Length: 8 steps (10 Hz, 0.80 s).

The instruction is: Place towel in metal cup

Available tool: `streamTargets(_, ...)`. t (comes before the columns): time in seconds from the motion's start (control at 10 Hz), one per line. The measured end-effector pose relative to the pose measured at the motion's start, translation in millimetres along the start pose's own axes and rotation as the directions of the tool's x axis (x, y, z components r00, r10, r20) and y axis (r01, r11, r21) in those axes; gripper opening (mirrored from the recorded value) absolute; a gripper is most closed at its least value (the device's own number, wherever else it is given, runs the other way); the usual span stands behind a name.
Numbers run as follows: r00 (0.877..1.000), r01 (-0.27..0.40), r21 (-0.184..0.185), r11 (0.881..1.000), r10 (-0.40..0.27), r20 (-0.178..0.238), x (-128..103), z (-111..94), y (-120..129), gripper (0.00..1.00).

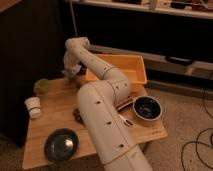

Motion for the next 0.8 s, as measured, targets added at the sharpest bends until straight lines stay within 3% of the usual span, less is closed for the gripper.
streamTargets(0.4, 0.999, 0.015, 0.009, 1.000, -0.014, -0.035, 13.6, 10.0, 1.8, 0.00)
streamTargets(0.8, 0.999, -0.036, 0.049, 0.998, 0.037, -0.011, 3.6, 8.8, -13.7, 0.00)
